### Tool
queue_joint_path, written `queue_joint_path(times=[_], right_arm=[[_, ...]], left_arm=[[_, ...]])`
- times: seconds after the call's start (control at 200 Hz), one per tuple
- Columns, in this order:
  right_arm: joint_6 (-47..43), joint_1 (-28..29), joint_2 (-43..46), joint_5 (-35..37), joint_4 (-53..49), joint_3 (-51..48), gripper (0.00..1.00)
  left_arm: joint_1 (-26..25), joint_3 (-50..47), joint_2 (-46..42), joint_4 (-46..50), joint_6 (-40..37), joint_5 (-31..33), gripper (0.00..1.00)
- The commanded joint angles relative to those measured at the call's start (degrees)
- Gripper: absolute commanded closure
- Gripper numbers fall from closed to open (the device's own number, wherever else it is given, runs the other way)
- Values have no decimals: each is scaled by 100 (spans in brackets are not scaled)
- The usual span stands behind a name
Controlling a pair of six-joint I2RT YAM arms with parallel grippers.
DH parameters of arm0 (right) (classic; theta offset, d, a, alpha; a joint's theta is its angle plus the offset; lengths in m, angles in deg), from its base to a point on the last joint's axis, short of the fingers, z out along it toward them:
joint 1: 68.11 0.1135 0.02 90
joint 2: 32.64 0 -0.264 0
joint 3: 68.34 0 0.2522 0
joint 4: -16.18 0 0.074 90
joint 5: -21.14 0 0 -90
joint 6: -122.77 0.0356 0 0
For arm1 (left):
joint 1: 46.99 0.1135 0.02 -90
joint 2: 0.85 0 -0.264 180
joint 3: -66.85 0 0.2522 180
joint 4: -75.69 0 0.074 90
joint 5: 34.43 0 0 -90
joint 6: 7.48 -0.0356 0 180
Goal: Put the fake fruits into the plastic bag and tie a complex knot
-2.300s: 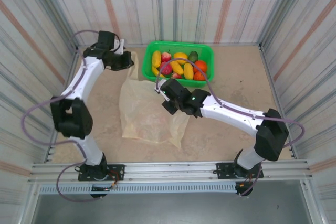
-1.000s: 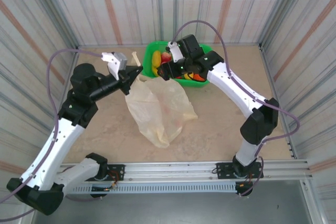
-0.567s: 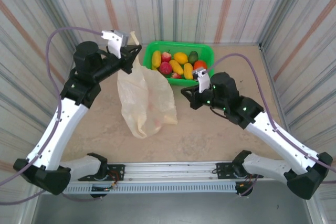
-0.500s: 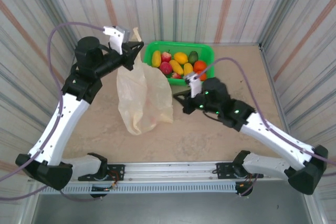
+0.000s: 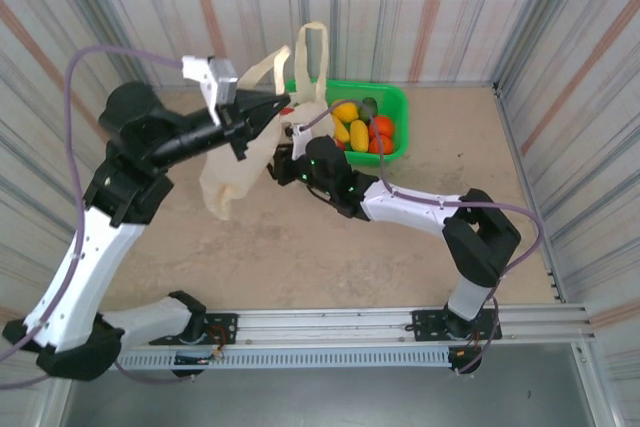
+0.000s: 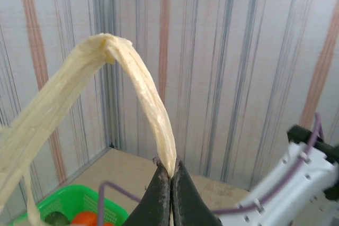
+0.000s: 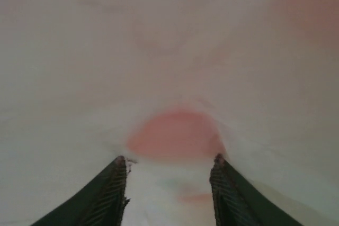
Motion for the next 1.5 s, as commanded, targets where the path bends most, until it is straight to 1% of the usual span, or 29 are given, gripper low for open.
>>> queue_joint_path(times=[0.0, 0.055, 0.095, 0.145, 0.185, 0.291, 0.356, 0.441, 0.536, 0.606, 0.631, 0.666, 0.746, 0.822, 0.932, 1.082, 1.172, 1.323, 1.413, 1.493], right_arm=[[-736, 159, 47, -124, 267, -227, 46], [-933, 303, 296, -289, 248, -794, 39], [-997, 375, 521, -436, 173, -1191, 27], [-1062, 463, 802, -559, -58, -1666, 21], [-1167, 560, 1072, -653, -334, -1983, 19], [-1363, 889, 1980, -522, -820, -2850, 18], [-1277, 934, 2681, -525, -1091, -3270, 19], [-1190, 886, 3598, -431, -1706, -3444, 21], [-1192, 641, 4487, -5, -2440, -3372, 23], [-1198, 323, 4921, 423, -2823, -3216, 24], [-1186, 151, 5013, 475, -2939, -3120, 25], [-1173, -120, 5090, 362, -3141, -2939, 25], [-993, -730, 5026, -43, -3555, -2415, 26], [-960, -1021, 4734, -369, -3954, -1845, 24], [-992, -1114, 4294, -476, -4237, -1250, 22], [-983, -1134, 3800, -956, -4184, -916, 22], [-1047, -1123, 3450, -1021, -4452, -637, 21], [-1082, -998, 2897, -1347, -4260, -334, 19], [-1147, -849, 2473, -1193, -4324, 42, 18], [-1143, -811, 2316, -970, -4248, 187, 18]], left_arm=[[-23, -972, -681, 57, -122, -251, 100], [-18, -1677, -1076, 45, -93, -284, 100], [-28, -2208, -1335, 8, -132, -497, 100], [-57, -2819, -1615, -7, -247, -860, 100], [-148, -3236, -1820, 42, -363, -830, 100], [-378, -3967, -2214, 371, -808, -513, 100], [-478, -4209, -2258, 542, -1008, -575, 100], [-607, -4393, -2237, 727, -1163, -532, 100], [-863, -4549, -2254, 810, -1422, -391, 100], [-1204, -4621, -2239, 889, -1701, -217, 100], [-1328, -4641, -2224, 921, -1815, -169, 100], [-1533, -4661, -2182, 971, -1962, -84, 100], [-2026, -4619, -1993, 1180, -2283, 247, 100], [-2459, -4589, -1753, 1334, -2470, 557, 100], [-3091, -4562, -1349, 1434, -2694, 1028, 100], [-3762, -4410, -739, 1840, -3009, 1706, 100], [-3960, -4322, -468, 2080, -3084, 1868, 100], [-4098, -4382, -470, 2089, -3140, 1961, 100], [-4105, -4426, -588, 2041, -3187, 2073, 100], [-4097, -4430, -716, 2051, -3144, 2271, 100]])
